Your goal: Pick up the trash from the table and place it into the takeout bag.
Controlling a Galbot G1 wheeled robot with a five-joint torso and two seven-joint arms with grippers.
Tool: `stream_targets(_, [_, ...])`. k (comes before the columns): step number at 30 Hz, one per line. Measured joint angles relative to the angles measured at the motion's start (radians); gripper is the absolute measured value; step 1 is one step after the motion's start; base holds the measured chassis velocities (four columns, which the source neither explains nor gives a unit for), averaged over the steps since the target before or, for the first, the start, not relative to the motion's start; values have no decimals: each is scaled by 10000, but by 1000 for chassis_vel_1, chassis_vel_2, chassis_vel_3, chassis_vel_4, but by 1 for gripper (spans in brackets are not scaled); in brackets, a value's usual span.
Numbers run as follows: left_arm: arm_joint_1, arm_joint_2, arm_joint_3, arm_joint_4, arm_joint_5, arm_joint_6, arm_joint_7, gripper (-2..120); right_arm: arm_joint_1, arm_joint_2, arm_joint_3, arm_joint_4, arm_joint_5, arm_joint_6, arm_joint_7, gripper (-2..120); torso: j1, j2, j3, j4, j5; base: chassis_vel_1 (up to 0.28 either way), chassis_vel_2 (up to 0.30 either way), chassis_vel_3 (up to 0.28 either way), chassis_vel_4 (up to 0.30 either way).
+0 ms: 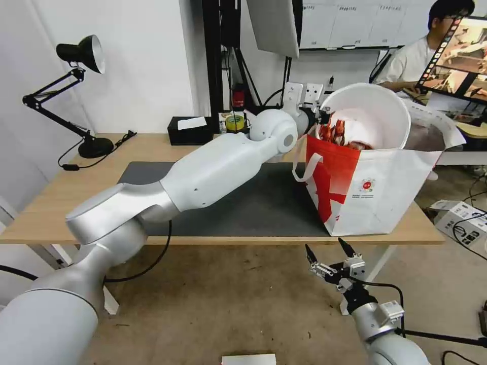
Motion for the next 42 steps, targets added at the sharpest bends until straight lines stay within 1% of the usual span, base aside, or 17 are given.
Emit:
stream_targets(5, [4,-6,18,-42,-2,2,205,35,1,0,0,0,0,0,0,100,0,0,0,0,0,0,0,0,0])
stream_targets(7, [5,-72,18,-39,-29,-30,360,49,0,0,0,0,0,0,0,100,0,0,0,0,0,0,0,0,0])
stream_targets(12, [5,-78,18,-52,-53,-84,390,64,1,0,0,0,0,0,0,100,0,0,0,-1,0,0,0,0,0])
stream_targets(15, [27,91,18,-219,-69,-257,398,79,0,0,0,0,0,0,0,100,0,0,0,-1,1,0,0,0,0])
stream_targets(20, [53,548,188,-517,37,-749,499,93,1,0,0,0,0,0,0,100,0,0,0,-1,0,0,0,0,0])
stream_targets(24, [102,1300,490,-1069,461,-1499,733,99,0,0,0,0,0,0,0,100,0,0,0,-1,-1,0,0,0,0])
stream_targets(27, [330,2493,717,-2078,1124,-2212,1080,100,0,0,0,0,0,0,0,100,0,0,0,-1,-2,0,0,0,0])
stream_targets(28, [330,2493,717,-2078,1124,-2212,1080,100,0,0,0,0,0,0,0,100,0,0,0,-1,-2,0,0,0,0])
stream_targets(30, [614,3259,779,-2516,1561,-3001,1441,100,0,0,0,0,0,0,0,100,0,0,0,2,-3,0,0,0,0])
stream_targets(31, [614,3259,779,-2516,1561,-3001,1441,100,0,0,0,0,0,0,0,100,0,0,0,2,-3,0,0,0,0])
stream_targets(32, [791,3598,745,-2678,1692,-3297,1595,100,0,0,0,0,0,0,0,100,0,0,0,1,-4,0,0,0,0])
stream_targets(34, [1342,4367,432,-2987,1946,-3748,1871,100,0,0,0,0,0,0,0,100,0,0,0,2,-4,0,0,0,0])
stream_targets(35, [1342,4367,432,-2987,1946,-3748,1871,100,0,0,0,0,0,0,0,100,0,0,0,2,-4,0,0,0,0])
stream_targets(37, [2040,4986,-35,-3226,2084,-4139,2443,100,0,0,0,0,0,0,1,100,0,0,0,2,-2,0,0,0,0])
stream_targets(39, [2323,5134,-213,-3293,2091,-4302,2701,100,0,0,0,0,0,0,-1,100,-1,0,-1,2,-3,0,0,0,0])
stream_targets(41, [3354,5607,-926,-3521,2203,-4698,3672,100,1,0,1,0,0,0,1,100,0,-1,0,-2,-4,0,0,0,0])
stream_targets(42, [3354,5607,-926,-3521,2203,-4698,3672,100,1,0,1,0,0,0,1,100,0,-1,0,-2,-4,0,0,0,0])
